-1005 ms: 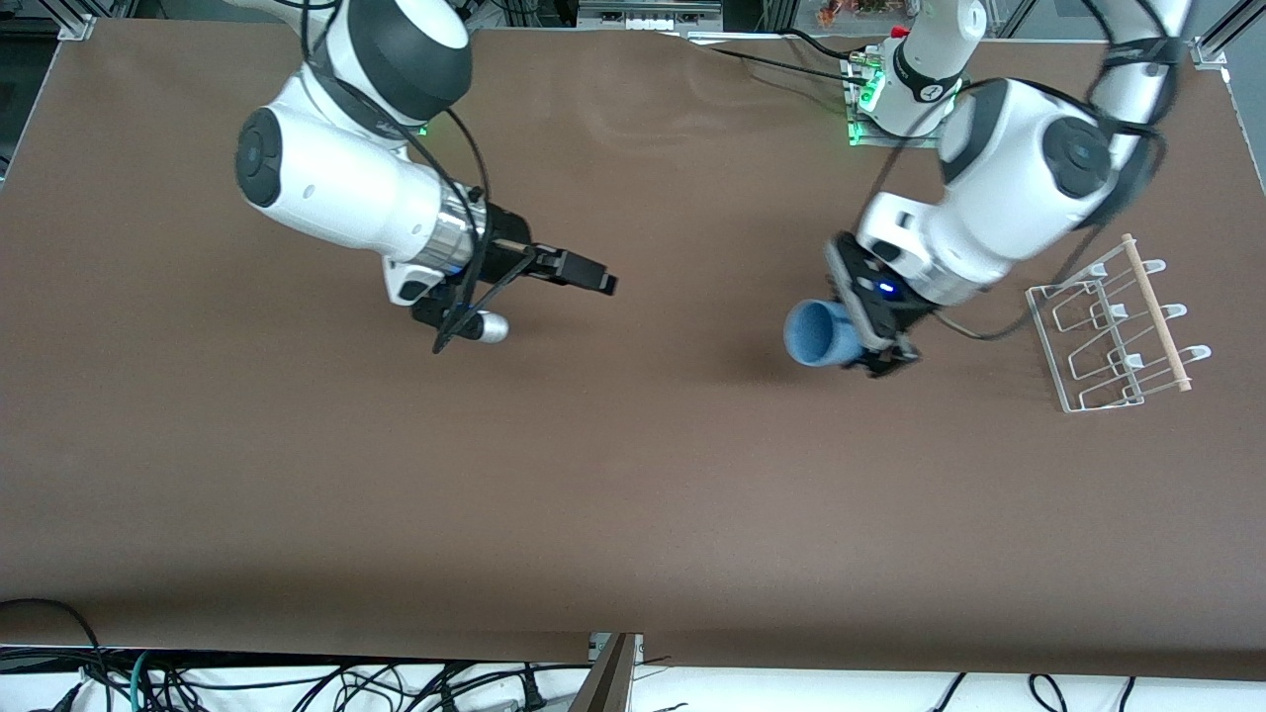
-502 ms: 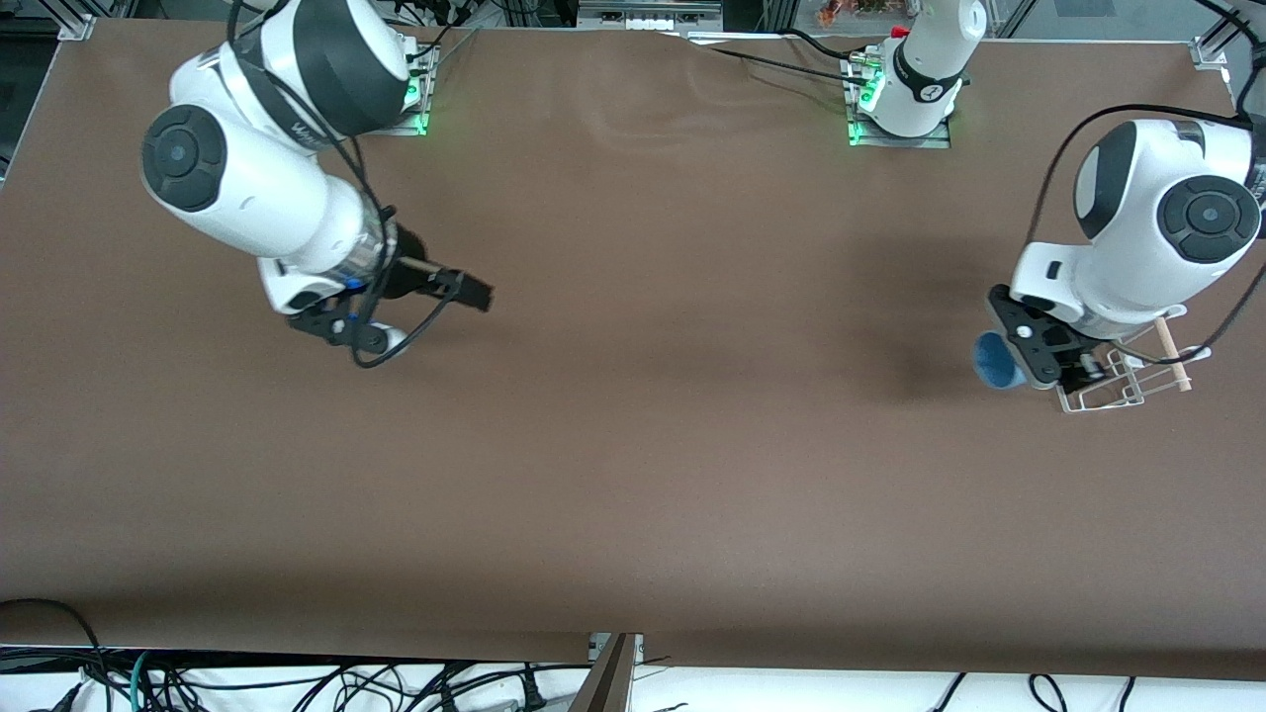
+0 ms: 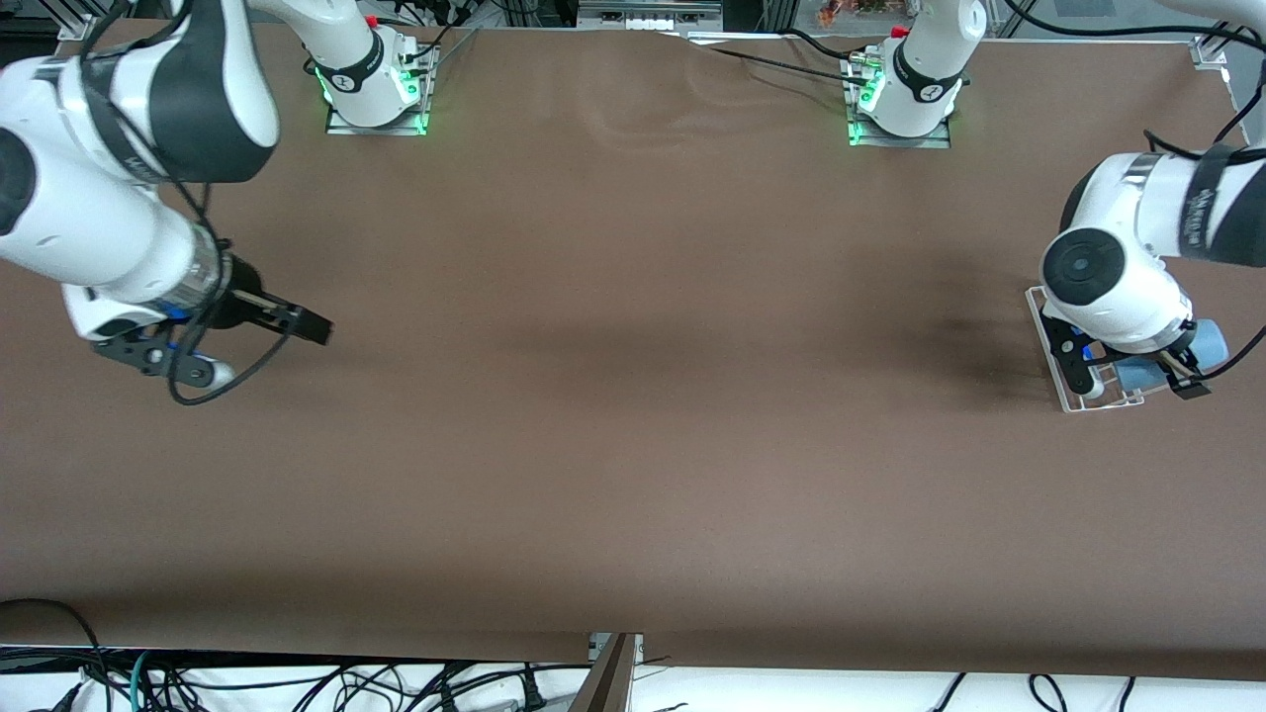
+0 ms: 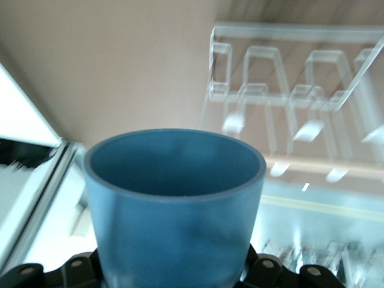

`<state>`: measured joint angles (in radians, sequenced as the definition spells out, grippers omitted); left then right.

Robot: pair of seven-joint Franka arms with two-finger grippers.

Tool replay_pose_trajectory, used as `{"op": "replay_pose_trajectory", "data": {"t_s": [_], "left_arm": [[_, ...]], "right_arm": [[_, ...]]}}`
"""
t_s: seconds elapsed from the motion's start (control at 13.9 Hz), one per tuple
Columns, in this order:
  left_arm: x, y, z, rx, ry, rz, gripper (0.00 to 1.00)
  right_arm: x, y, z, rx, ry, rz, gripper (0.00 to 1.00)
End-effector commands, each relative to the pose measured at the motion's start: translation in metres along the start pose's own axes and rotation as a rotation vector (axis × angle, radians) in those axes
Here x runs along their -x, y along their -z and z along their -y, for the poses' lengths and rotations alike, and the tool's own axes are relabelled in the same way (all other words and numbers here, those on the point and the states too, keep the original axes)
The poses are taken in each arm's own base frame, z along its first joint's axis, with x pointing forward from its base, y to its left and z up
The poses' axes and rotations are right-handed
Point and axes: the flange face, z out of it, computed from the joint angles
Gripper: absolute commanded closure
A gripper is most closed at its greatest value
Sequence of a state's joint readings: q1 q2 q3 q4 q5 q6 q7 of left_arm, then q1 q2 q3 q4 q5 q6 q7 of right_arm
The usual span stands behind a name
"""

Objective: Transfer cup to left arm and place on rack
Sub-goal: 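Lower the cup onto the wire rack with the left gripper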

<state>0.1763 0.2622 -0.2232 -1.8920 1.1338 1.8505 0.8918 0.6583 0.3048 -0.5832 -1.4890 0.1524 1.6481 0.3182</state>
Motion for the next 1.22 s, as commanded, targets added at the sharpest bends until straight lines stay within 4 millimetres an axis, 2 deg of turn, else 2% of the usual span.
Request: {"op": "replay_pose_trajectory", "data": {"t_s": [0.0,0.14,0.29,0.43,0.5,0.57,0.86,1.0,1.15], "left_arm": [[-0.016,-0.014,-0.007,-0.069,-0.1,0.191,1.0],[-0.033,-0.028,-0.013,-0.107,-0.14,0.289,1.0],[-0.051,-0.046,-0.024,-0.161,-0.166,0.399,1.0],[-0.066,-0.061,-0.03,-0.193,-0.169,0.432,1.0],[-0.067,-0.067,-0.031,-0.202,-0.18,0.448,1.0],[-0.067,-0.072,-0.032,-0.209,-0.191,0.462,1.0],[-0.076,-0.104,-0.046,-0.194,-0.216,0.486,1.0],[-0.081,-0.109,-0.052,-0.206,-0.221,0.492,1.0],[-0.084,-0.111,-0.056,-0.206,-0.22,0.489,1.0]], "right_arm": [[0.013,0.028,-0.009,0.021,0.083,0.009,0.0],[0.017,0.051,-0.026,0.012,0.094,0.011,0.0],[0.024,0.062,-0.041,0.023,0.093,0.022,0.0],[0.034,0.073,-0.048,0.036,0.12,0.028,0.0],[0.035,0.075,-0.057,0.04,0.12,0.031,0.0],[0.033,0.074,-0.075,0.032,0.107,0.04,0.0],[0.036,0.055,-0.13,0.022,0.122,0.001,0.0],[0.046,0.046,-0.14,0.03,0.139,-0.014,0.0],[0.045,0.045,-0.149,0.031,0.136,-0.006,0.0]]}}
